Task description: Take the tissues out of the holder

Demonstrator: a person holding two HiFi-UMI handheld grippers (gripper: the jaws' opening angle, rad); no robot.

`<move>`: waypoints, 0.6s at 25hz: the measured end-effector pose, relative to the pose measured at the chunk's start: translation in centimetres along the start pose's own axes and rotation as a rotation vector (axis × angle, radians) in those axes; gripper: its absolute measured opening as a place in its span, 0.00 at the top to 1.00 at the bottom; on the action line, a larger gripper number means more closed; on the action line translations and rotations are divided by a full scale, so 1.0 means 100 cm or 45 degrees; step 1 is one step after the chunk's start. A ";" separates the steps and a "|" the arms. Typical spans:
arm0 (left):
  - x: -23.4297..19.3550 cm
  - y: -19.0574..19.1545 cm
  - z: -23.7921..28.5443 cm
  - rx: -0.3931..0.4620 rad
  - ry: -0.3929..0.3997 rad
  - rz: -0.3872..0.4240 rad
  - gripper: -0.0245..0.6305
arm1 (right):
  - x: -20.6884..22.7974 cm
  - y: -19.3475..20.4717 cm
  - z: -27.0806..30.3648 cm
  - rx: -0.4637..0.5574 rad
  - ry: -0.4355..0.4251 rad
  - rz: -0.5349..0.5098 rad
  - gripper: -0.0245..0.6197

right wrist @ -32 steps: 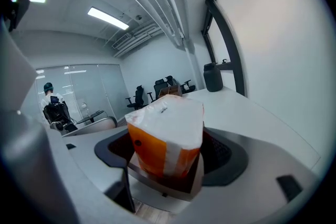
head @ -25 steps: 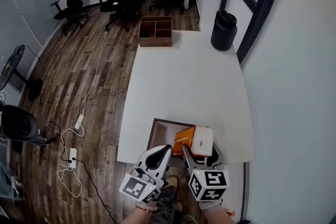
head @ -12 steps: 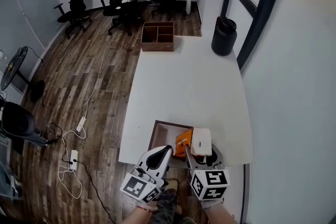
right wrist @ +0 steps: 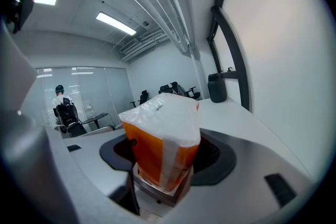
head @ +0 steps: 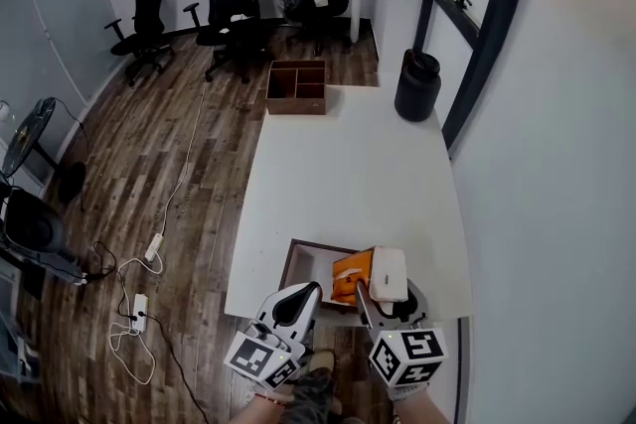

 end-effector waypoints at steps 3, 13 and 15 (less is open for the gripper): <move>0.003 -0.006 0.000 0.005 0.005 0.009 0.96 | -0.001 -0.010 -0.007 0.027 -0.005 0.004 0.54; 0.008 -0.029 -0.004 0.037 0.008 0.040 0.96 | -0.017 -0.041 -0.022 0.101 -0.094 -0.045 0.54; 0.009 -0.032 -0.005 0.043 0.005 0.043 0.96 | -0.019 -0.045 -0.024 0.111 -0.101 -0.045 0.54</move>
Point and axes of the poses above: the fingertips, and each gripper's own axes: z forward along the fingers, x to its right, y out of its underside, the point moved 4 cm from there along -z, backward along the fingers, and after that the axes turned 4 degrees about -y, right-handed, at the moved point
